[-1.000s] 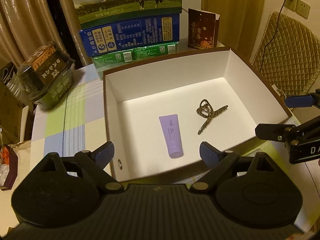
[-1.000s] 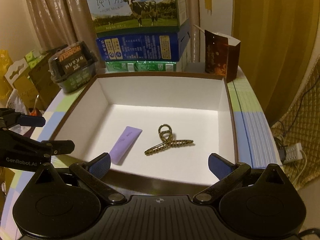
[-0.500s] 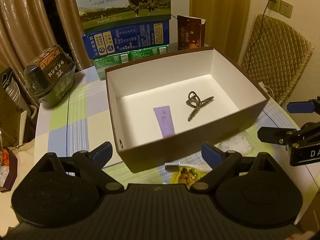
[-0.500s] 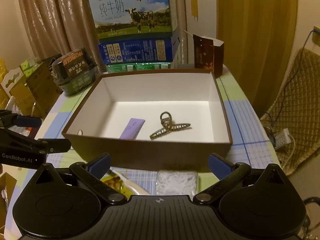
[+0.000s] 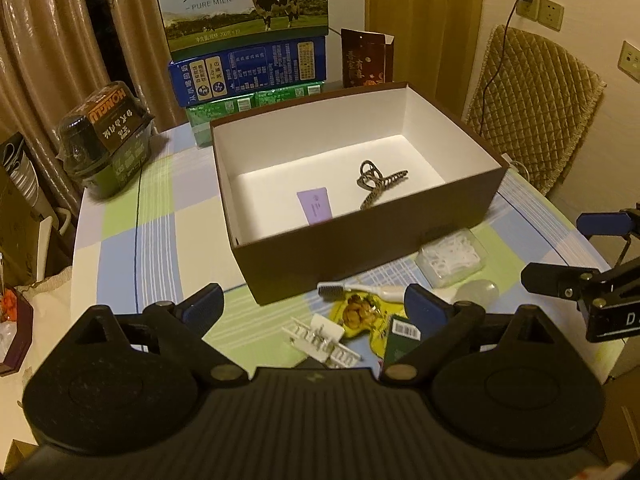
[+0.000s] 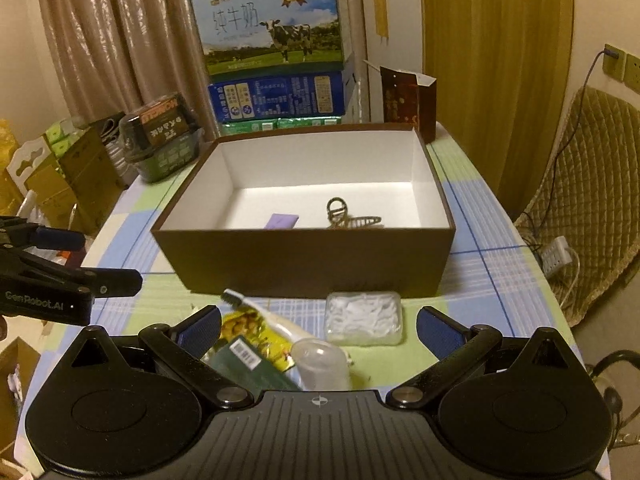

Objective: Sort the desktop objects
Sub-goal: 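Withdraw both tools from the box back over the table items, then grasp the green card packet with the left tool while the right tool grasps the clear plastic cup, then carry the packet with the left tool while the right tool carries the cup into the box, then open the left tool dropping the packet while the right tool releases the cup in the box, then withdraw both tools from the box toward the remaining table items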

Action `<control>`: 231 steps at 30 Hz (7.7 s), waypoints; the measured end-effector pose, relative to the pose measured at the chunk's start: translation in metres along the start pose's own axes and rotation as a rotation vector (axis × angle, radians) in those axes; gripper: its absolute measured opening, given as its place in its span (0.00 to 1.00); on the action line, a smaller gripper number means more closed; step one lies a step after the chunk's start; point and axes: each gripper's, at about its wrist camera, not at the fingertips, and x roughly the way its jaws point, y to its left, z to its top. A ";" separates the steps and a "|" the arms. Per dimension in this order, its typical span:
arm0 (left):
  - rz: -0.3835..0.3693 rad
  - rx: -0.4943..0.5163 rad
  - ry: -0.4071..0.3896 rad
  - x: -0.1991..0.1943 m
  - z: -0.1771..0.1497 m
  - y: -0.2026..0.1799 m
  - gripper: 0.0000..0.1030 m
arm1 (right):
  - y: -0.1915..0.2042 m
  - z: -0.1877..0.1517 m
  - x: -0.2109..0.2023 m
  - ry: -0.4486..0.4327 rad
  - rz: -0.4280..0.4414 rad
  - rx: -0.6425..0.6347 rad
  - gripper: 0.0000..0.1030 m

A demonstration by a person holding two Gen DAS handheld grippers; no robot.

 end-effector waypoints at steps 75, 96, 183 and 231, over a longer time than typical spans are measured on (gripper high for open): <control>0.099 0.333 0.176 0.114 -0.078 -0.126 0.86 | -0.142 -0.066 0.082 0.340 0.060 0.050 0.98; 0.117 0.098 0.030 0.037 -0.045 -0.065 0.86 | -0.063 -0.043 0.088 0.171 0.305 -0.196 0.74; 0.152 -0.063 0.145 0.214 0.091 0.015 0.85 | -0.105 0.118 0.180 0.101 0.156 -0.230 0.34; 0.117 -0.156 0.002 0.090 0.069 0.025 0.92 | -0.107 0.109 0.114 -0.013 0.169 -0.154 0.87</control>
